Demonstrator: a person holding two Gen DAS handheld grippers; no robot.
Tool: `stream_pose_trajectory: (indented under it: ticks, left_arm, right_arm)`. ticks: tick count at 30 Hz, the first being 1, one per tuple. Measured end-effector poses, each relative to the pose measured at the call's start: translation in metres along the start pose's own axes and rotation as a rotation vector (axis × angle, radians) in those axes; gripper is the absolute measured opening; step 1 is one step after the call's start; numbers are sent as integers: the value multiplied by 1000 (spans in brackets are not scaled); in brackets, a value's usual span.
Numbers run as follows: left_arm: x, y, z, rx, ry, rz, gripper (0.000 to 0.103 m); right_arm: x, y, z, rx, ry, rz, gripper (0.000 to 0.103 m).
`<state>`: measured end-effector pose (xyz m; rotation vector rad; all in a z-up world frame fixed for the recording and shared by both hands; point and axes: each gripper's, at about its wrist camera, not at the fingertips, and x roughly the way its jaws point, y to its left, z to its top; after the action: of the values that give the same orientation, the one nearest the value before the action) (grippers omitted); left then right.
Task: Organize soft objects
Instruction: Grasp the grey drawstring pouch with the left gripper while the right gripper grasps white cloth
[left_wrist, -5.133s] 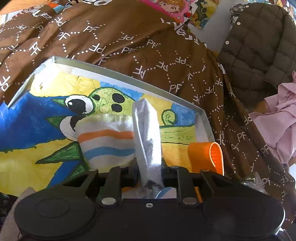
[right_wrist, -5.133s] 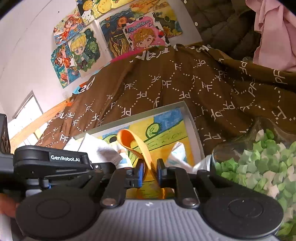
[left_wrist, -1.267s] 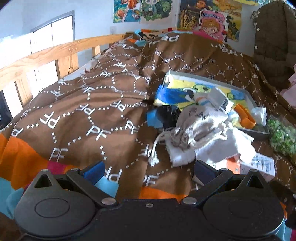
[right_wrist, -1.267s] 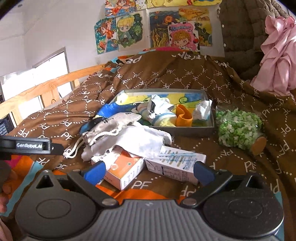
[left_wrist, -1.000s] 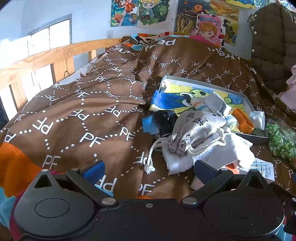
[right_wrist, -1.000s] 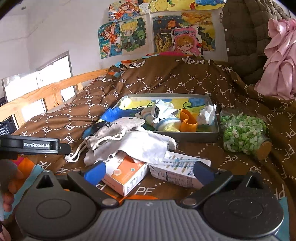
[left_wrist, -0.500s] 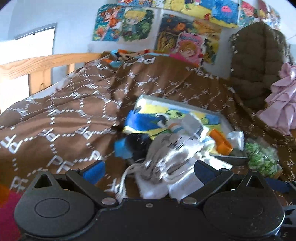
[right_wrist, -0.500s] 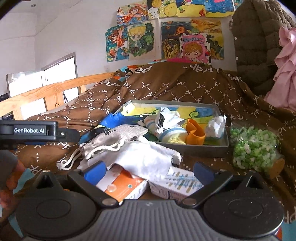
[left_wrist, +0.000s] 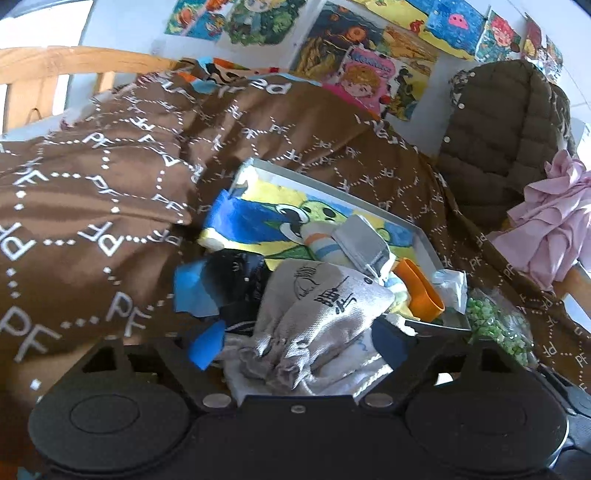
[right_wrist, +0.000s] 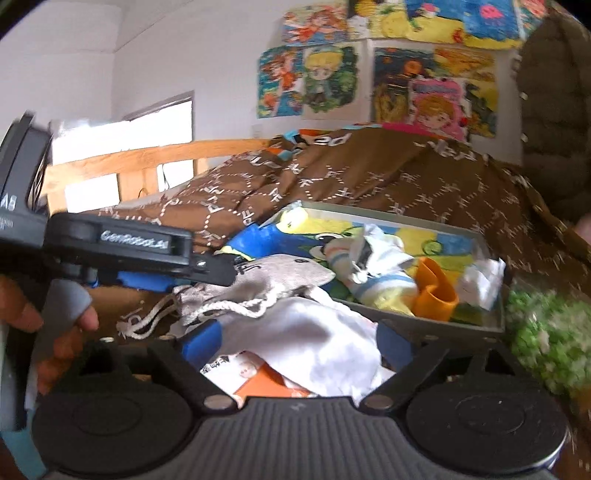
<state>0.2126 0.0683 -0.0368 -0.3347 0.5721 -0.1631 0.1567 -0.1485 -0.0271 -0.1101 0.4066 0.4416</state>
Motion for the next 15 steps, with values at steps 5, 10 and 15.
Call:
stream_pose_trajectory:
  ticks: [5,10,15]
  left_arm:
    - [6,1,2,-2,23,-7,59]
    - [5,7,4,-40,28,12,34]
    - [1,9,6,-82,13,-3,22]
  right_arm:
    - [13,4,-2,-11,32,19,76]
    - [12,3,-4,2,39,18,54]
    - [7,3,-3,10,25,28,34]
